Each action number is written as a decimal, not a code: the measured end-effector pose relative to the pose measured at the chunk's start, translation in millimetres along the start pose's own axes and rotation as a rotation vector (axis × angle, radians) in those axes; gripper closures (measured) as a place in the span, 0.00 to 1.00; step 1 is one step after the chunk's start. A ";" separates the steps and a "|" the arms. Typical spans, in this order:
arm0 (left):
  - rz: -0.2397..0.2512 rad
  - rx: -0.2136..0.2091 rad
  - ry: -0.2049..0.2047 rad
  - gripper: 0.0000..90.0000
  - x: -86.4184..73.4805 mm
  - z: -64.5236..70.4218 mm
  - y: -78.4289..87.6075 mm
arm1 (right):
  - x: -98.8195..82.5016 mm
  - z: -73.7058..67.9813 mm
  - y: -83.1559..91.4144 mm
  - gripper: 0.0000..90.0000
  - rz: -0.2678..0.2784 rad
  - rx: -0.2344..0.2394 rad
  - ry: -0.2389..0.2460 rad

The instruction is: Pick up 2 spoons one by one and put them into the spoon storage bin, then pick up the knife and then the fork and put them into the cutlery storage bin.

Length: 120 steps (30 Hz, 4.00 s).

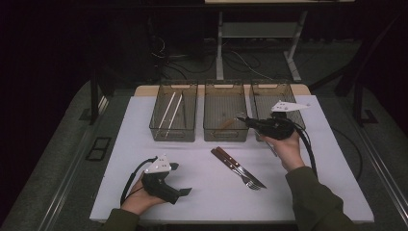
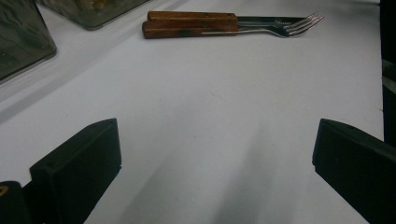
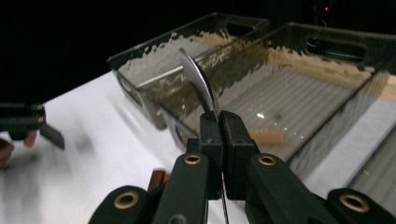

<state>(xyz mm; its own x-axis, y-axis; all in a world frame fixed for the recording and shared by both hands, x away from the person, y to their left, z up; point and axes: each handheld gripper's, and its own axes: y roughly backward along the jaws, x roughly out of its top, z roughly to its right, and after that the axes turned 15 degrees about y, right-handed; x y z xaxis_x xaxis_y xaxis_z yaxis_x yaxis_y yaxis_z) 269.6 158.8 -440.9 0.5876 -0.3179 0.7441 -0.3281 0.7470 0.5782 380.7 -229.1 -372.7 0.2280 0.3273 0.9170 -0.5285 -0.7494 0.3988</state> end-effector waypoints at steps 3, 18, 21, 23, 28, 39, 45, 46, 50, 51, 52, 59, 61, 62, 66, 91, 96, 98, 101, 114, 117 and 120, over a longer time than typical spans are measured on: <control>0.001 -0.003 -0.002 0.00 0.2 0.6 -0.2 | 8.4 4.4 -8.3 0.98 0.004 -0.001 -0.012; 0.003 -0.013 -0.010 0.00 0.9 2.4 -0.9 | 56.6 19.2 -59.2 0.98 -0.019 -0.045 0.001; 0.003 -0.017 -0.012 0.00 0.9 1.9 -0.7 | 63.7 22.5 -71.2 0.98 -0.018 -0.050 -0.006; 0.005 -0.019 -0.011 0.00 0.7 2.0 -0.5 | 67.4 24.8 -78.8 0.98 -0.018 -0.052 -0.005; 0.005 -0.023 -0.012 0.00 0.8 2.2 -0.3 | 73.2 29.6 -98.3 0.98 -0.026 -0.056 -0.020; 0.002 -0.027 -0.014 0.00 0.5 1.7 -0.6 | 48.8 37.7 -119.7 0.92 -0.132 -0.101 -0.046; 0.001 -0.025 -0.015 0.00 0.8 2.3 -1.2 | 42.7 34.3 -114.3 0.66 -0.194 -0.094 -0.024; 0.001 -0.026 -0.014 0.00 0.8 2.3 -1.2 | 42.7 33.1 -111.8 0.64 -0.195 -0.092 -0.018; -0.001 -0.022 -0.014 0.00 0.7 2.1 -1.5 | 40.2 28.7 -101.8 0.57 -0.200 -0.058 -0.021; -0.001 -0.021 -0.013 0.00 0.7 2.1 -1.5 | 39.1 27.1 -98.5 0.54 -0.200 -0.058 -0.025; -0.002 -0.019 -0.015 0.00 0.8 1.9 -1.2 | 37.9 25.9 -95.1 0.53 -0.196 -0.054 -0.026; 0.003 -0.018 -0.010 0.00 1.2 2.1 -1.2 | 32.0 15.8 -68.6 0.44 -0.177 -0.032 -0.010; 0.003 -0.017 -0.008 0.00 1.1 2.0 -1.1 | 31.1 12.5 -61.2 0.43 -0.170 -0.026 0.003; 0.003 -0.016 -0.008 0.00 1.1 1.8 -1.0 | 30.8 10.8 -57.5 0.42 -0.165 -0.021 0.011; 0.004 -0.014 -0.008 0.00 1.1 1.6 -0.7 | 29.0 3.8 -44.0 0.42 -0.151 -0.009 0.033; 0.004 -0.006 -0.003 0.00 0.6 1.9 -0.5 | -23.4 -33.1 8.0 0.45 -0.174 0.058 0.033; 0.005 -0.002 -0.008 0.00 0.9 2.8 -0.6 | -36.5 -41.6 12.9 0.49 -0.200 0.074 0.024; 0.006 -0.001 -0.009 0.00 0.9 2.7 -0.6 | -40.7 -44.2 13.1 0.52 -0.220 0.083 0.023; 0.005 0.000 -0.013 0.00 0.8 3.2 -0.4 | -44.3 -46.8 11.6 0.57 -0.240 0.091 0.023; 0.005 0.000 -0.012 0.00 0.9 2.7 -0.7 | -44.1 -57.0 -9.0 0.77 -0.356 0.116 0.051; 0.005 0.000 -0.011 0.00 1.1 2.6 -0.8 | -43.0 -59.9 -16.3 0.78 -0.392 0.120 0.066; 0.003 0.000 -0.013 0.00 1.1 3.0 -1.1 | -42.7 -61.6 -23.9 0.78 -0.438 0.123 0.083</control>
<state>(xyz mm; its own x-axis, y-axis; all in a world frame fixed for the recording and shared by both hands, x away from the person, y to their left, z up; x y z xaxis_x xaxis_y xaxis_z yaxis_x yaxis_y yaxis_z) 268.4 155.9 -439.7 0.5768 -0.3232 0.7502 -0.3297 0.7482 0.5758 333.2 -189.8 -421.4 0.3393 0.6693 0.6610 -0.2953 -0.5915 0.7503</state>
